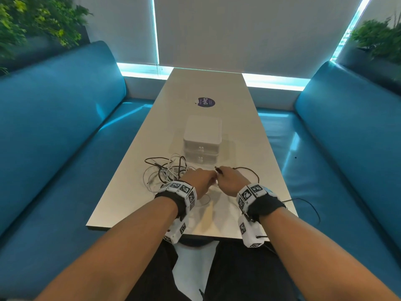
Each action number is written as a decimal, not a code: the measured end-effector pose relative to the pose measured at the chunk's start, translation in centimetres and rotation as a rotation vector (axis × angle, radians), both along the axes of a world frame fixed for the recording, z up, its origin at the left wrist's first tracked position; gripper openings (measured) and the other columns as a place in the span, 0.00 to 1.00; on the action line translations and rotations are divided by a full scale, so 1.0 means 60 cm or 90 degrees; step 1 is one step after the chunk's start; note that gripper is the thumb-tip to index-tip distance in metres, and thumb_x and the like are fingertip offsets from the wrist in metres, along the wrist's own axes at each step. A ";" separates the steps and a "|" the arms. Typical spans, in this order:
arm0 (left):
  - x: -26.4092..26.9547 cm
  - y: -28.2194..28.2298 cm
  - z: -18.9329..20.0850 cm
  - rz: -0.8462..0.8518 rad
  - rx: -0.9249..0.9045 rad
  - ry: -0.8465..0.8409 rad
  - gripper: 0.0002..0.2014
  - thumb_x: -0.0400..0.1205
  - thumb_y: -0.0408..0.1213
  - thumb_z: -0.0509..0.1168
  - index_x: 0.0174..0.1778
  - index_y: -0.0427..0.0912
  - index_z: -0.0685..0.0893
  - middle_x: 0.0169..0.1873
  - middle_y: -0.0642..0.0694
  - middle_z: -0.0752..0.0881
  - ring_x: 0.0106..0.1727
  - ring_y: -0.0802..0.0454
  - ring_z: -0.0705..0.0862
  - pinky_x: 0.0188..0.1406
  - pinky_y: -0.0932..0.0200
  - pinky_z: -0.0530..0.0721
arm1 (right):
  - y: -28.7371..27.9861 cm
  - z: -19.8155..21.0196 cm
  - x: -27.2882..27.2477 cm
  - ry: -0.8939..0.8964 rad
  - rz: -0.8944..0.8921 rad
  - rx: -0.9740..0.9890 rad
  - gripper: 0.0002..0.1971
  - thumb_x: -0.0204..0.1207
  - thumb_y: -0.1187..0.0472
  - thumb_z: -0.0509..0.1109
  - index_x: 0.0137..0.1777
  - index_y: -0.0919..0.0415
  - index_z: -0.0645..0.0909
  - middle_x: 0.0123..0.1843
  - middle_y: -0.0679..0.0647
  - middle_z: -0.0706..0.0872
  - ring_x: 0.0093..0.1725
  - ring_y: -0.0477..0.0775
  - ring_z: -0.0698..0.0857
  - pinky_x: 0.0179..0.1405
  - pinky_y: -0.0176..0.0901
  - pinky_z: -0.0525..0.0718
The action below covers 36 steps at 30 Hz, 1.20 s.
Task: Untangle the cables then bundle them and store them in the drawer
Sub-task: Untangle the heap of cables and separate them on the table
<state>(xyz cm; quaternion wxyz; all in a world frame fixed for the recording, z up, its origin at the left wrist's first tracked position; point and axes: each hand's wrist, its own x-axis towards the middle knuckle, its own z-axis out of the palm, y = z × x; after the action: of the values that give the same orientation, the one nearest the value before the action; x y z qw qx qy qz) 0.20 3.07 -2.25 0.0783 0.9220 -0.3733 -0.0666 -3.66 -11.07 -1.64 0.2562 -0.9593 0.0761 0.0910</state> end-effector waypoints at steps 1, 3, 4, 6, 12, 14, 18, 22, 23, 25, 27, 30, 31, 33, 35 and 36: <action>0.002 0.002 -0.002 -0.002 -0.005 0.005 0.11 0.91 0.40 0.55 0.64 0.46 0.80 0.51 0.42 0.90 0.52 0.38 0.86 0.44 0.52 0.70 | 0.000 -0.001 0.002 0.026 0.006 0.016 0.12 0.84 0.62 0.55 0.51 0.63 0.80 0.48 0.60 0.86 0.47 0.61 0.84 0.37 0.46 0.76; 0.004 0.005 -0.006 -0.005 -0.009 0.019 0.11 0.91 0.42 0.55 0.64 0.46 0.80 0.49 0.42 0.90 0.50 0.38 0.87 0.43 0.52 0.72 | -0.001 -0.003 0.004 0.053 0.016 0.032 0.13 0.81 0.63 0.57 0.50 0.64 0.83 0.48 0.60 0.88 0.46 0.60 0.86 0.39 0.48 0.82; 0.004 0.005 -0.006 -0.003 -0.008 0.023 0.12 0.91 0.43 0.55 0.65 0.45 0.80 0.49 0.42 0.90 0.50 0.38 0.87 0.44 0.51 0.72 | -0.003 -0.003 0.003 0.056 0.019 0.027 0.13 0.82 0.62 0.57 0.51 0.63 0.84 0.48 0.61 0.88 0.47 0.60 0.86 0.44 0.51 0.84; 0.005 0.004 -0.005 0.011 0.011 0.018 0.14 0.92 0.45 0.53 0.63 0.43 0.80 0.50 0.41 0.89 0.51 0.38 0.86 0.45 0.51 0.71 | -0.007 -0.005 -0.001 0.048 0.020 -0.005 0.13 0.85 0.60 0.58 0.55 0.62 0.84 0.51 0.60 0.88 0.49 0.60 0.86 0.49 0.52 0.83; 0.023 0.017 -0.009 0.028 0.089 0.032 0.09 0.90 0.39 0.56 0.54 0.49 0.82 0.51 0.47 0.89 0.55 0.44 0.83 0.69 0.45 0.67 | -0.042 -0.019 -0.005 0.026 -0.068 -0.118 0.13 0.85 0.57 0.59 0.61 0.60 0.81 0.58 0.61 0.86 0.56 0.62 0.84 0.51 0.47 0.80; 0.023 0.024 -0.005 0.026 0.104 0.012 0.10 0.89 0.37 0.55 0.54 0.50 0.82 0.50 0.48 0.88 0.56 0.45 0.80 0.69 0.45 0.64 | -0.060 -0.016 -0.008 0.021 -0.107 -0.139 0.14 0.83 0.59 0.59 0.64 0.57 0.82 0.61 0.59 0.86 0.59 0.61 0.85 0.56 0.49 0.82; 0.007 0.025 0.002 0.015 0.126 -0.002 0.11 0.89 0.36 0.54 0.56 0.50 0.82 0.47 0.47 0.86 0.48 0.46 0.75 0.69 0.46 0.62 | -0.068 -0.017 -0.012 0.015 -0.136 -0.142 0.15 0.83 0.60 0.58 0.66 0.58 0.80 0.62 0.59 0.86 0.60 0.61 0.85 0.57 0.48 0.81; 0.002 0.016 0.000 0.019 0.102 0.023 0.11 0.85 0.31 0.55 0.48 0.50 0.80 0.45 0.49 0.89 0.48 0.45 0.82 0.69 0.44 0.63 | -0.046 -0.020 -0.007 -0.025 -0.105 -0.102 0.11 0.85 0.58 0.57 0.59 0.63 0.76 0.55 0.63 0.85 0.54 0.64 0.85 0.46 0.48 0.79; 0.002 0.013 -0.001 0.021 0.098 0.028 0.11 0.84 0.30 0.56 0.46 0.51 0.79 0.43 0.50 0.88 0.46 0.45 0.82 0.68 0.43 0.64 | -0.039 -0.019 -0.007 -0.042 -0.087 -0.087 0.11 0.85 0.57 0.58 0.58 0.63 0.76 0.53 0.63 0.85 0.52 0.65 0.85 0.43 0.47 0.77; 0.002 0.009 -0.003 0.028 0.091 0.023 0.10 0.83 0.31 0.56 0.45 0.52 0.77 0.36 0.52 0.84 0.42 0.46 0.79 0.68 0.43 0.65 | -0.021 -0.015 -0.007 -0.066 -0.029 -0.064 0.11 0.85 0.55 0.59 0.54 0.61 0.80 0.49 0.62 0.87 0.48 0.64 0.85 0.42 0.47 0.77; 0.003 0.007 -0.003 0.039 0.074 0.008 0.10 0.87 0.35 0.55 0.46 0.55 0.77 0.31 0.55 0.79 0.39 0.47 0.76 0.68 0.43 0.65 | -0.006 -0.014 -0.006 -0.057 0.025 -0.058 0.12 0.84 0.56 0.59 0.53 0.61 0.82 0.48 0.61 0.88 0.48 0.63 0.86 0.45 0.50 0.81; 0.003 0.010 -0.003 0.042 0.068 0.010 0.11 0.90 0.40 0.52 0.47 0.56 0.78 0.33 0.54 0.83 0.42 0.47 0.79 0.68 0.43 0.65 | -0.001 -0.018 -0.007 -0.040 0.049 -0.069 0.13 0.84 0.55 0.60 0.54 0.60 0.84 0.48 0.60 0.89 0.48 0.61 0.86 0.48 0.52 0.83; 0.003 0.012 -0.005 0.043 0.067 0.014 0.11 0.90 0.41 0.52 0.49 0.55 0.78 0.37 0.52 0.85 0.45 0.46 0.81 0.67 0.43 0.65 | -0.003 -0.021 -0.008 -0.044 0.043 -0.075 0.12 0.84 0.54 0.60 0.54 0.58 0.84 0.48 0.59 0.89 0.48 0.61 0.86 0.49 0.53 0.84; 0.002 0.015 -0.008 0.047 0.061 0.015 0.10 0.90 0.43 0.51 0.51 0.54 0.79 0.42 0.49 0.87 0.47 0.46 0.79 0.68 0.43 0.65 | -0.007 -0.026 -0.012 -0.050 0.026 -0.097 0.11 0.83 0.52 0.61 0.54 0.54 0.84 0.50 0.57 0.88 0.48 0.60 0.85 0.51 0.56 0.85; 0.001 0.018 -0.014 0.052 0.062 0.015 0.12 0.91 0.45 0.51 0.52 0.52 0.80 0.43 0.48 0.86 0.46 0.46 0.75 0.69 0.43 0.64 | -0.010 -0.028 -0.017 -0.047 0.016 -0.148 0.12 0.84 0.51 0.59 0.56 0.52 0.83 0.51 0.56 0.86 0.48 0.60 0.85 0.51 0.55 0.86; 0.001 0.019 -0.015 0.053 0.064 0.016 0.12 0.91 0.45 0.51 0.53 0.52 0.81 0.44 0.48 0.85 0.47 0.46 0.75 0.69 0.43 0.64 | -0.014 -0.029 -0.019 -0.048 0.007 -0.173 0.12 0.85 0.50 0.59 0.57 0.52 0.82 0.52 0.56 0.85 0.49 0.60 0.85 0.50 0.54 0.85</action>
<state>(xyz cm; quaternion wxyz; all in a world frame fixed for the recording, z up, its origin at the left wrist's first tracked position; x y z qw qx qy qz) 0.24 4.21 -3.14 0.0393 0.9386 -0.3296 -0.0939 -4.80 -11.88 -3.37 0.1261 -0.9883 0.0729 0.0451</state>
